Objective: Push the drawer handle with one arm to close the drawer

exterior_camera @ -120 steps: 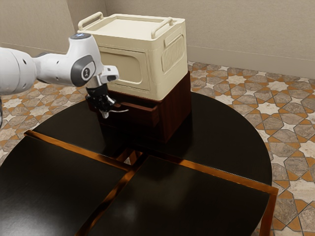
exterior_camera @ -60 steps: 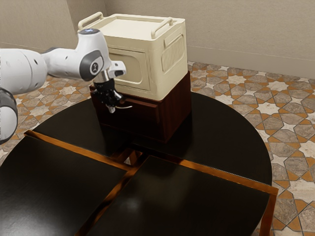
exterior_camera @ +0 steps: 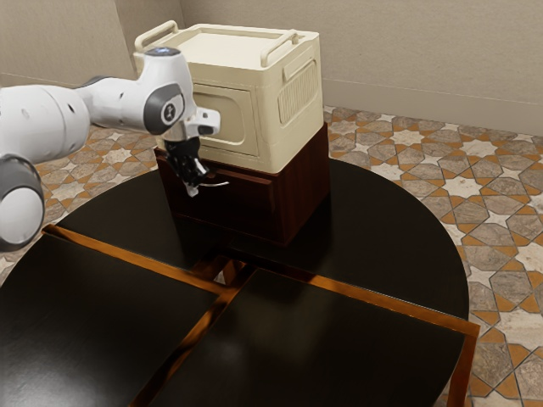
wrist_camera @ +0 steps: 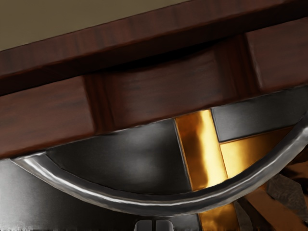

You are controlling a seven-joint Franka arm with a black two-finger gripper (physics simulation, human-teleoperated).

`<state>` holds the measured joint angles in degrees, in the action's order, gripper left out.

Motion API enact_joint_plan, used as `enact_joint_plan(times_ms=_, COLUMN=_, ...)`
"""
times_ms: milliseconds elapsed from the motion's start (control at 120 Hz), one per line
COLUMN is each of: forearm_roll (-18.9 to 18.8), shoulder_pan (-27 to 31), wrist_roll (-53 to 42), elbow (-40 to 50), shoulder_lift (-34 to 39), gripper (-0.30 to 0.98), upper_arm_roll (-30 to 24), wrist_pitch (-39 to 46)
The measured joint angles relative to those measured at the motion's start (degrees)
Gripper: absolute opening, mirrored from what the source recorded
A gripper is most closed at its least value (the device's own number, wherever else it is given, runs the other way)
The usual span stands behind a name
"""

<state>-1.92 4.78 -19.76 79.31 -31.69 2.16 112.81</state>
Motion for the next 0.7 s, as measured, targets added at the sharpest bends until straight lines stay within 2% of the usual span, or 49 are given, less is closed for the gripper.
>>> enact_joint_plan(times_ms=383, forearm_roll=-2.48, shoulder_pan=-1.32, wrist_roll=1.05, elbow=-0.94, shoulder_lift=-0.1, gripper=-0.1, upper_arm_roll=-0.02, wrist_pitch=-2.09)
enact_joint_plan(times_ms=700, forearm_roll=-2.91, shoulder_pan=-1.37, wrist_roll=-3.18, elbow=-0.5, shoulder_lift=-0.18, gripper=-0.1, upper_arm_roll=-0.12, wrist_pitch=2.17)
